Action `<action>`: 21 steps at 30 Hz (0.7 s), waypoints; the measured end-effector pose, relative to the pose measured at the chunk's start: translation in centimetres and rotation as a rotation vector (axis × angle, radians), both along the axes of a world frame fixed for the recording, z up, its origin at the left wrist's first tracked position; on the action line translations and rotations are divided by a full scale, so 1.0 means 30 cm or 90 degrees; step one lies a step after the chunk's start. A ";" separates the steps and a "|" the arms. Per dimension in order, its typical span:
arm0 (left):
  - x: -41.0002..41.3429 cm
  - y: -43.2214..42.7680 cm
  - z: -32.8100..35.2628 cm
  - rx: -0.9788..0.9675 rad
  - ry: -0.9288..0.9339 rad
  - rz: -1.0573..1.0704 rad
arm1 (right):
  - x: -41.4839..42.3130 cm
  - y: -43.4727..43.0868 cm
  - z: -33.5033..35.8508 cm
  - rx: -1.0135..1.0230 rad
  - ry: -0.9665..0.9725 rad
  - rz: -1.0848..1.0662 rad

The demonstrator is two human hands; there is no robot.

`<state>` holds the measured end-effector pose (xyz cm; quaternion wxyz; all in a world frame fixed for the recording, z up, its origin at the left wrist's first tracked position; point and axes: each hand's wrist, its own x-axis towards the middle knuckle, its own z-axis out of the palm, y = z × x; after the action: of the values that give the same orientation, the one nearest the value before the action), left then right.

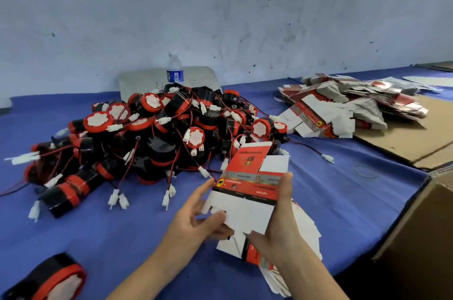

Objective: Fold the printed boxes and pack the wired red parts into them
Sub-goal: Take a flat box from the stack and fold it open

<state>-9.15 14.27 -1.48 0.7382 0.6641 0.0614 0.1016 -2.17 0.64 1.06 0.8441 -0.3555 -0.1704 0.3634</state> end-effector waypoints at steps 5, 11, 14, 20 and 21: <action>-0.008 0.007 -0.022 0.139 0.011 0.034 | -0.015 0.014 0.008 -0.009 -0.030 0.002; -0.013 0.014 -0.030 0.214 -0.054 0.085 | -0.026 0.050 0.004 -0.067 -0.089 -0.070; -0.016 0.003 -0.021 0.250 -0.066 0.085 | -0.018 0.056 -0.011 -0.108 -0.119 -0.092; -0.016 0.004 -0.012 0.312 -0.053 0.141 | -0.029 0.044 -0.023 -0.174 -0.142 -0.060; -0.014 0.004 -0.020 0.329 -0.060 0.145 | -0.034 0.048 -0.027 -0.186 -0.143 -0.055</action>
<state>-9.57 14.39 -2.07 0.5300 0.8137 0.0731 0.2272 -3.20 2.07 0.25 0.7739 -0.5195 -0.1940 0.3058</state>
